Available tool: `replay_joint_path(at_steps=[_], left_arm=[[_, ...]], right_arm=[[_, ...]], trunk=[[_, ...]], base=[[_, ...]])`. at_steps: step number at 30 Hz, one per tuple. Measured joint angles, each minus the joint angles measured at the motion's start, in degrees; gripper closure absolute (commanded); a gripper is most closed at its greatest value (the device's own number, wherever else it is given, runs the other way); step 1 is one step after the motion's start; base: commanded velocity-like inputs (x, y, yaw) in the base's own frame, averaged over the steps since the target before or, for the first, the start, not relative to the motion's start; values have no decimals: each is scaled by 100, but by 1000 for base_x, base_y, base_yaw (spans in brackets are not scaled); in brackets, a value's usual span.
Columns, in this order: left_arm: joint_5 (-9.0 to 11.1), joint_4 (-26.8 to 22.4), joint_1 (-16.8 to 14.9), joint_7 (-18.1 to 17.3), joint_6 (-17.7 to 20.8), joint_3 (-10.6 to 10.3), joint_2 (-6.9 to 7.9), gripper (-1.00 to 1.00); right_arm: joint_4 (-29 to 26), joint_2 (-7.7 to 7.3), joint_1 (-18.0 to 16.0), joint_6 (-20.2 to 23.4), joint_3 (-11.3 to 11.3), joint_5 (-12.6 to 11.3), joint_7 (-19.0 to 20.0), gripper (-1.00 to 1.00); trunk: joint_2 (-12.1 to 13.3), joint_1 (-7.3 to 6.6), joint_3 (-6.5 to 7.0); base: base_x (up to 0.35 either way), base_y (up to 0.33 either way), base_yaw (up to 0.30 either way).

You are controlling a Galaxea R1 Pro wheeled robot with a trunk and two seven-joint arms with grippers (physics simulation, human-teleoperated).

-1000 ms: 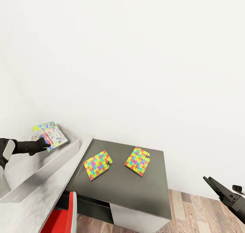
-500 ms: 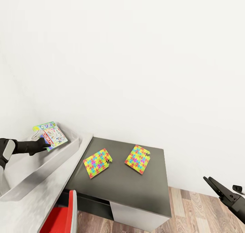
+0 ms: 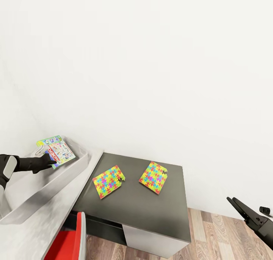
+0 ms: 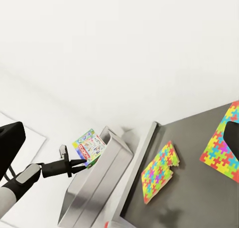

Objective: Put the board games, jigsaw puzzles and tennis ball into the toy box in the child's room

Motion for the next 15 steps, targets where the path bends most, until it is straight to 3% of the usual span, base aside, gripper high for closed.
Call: replay_joint_path(at_steps=[15], left_arm=[[3,0,0,-1,1,0,0,100]], right_arm=[[9,0,0,-7,-2,0,4,-100]], trunk=[[0,0,0]], base=[[0,0,0]])
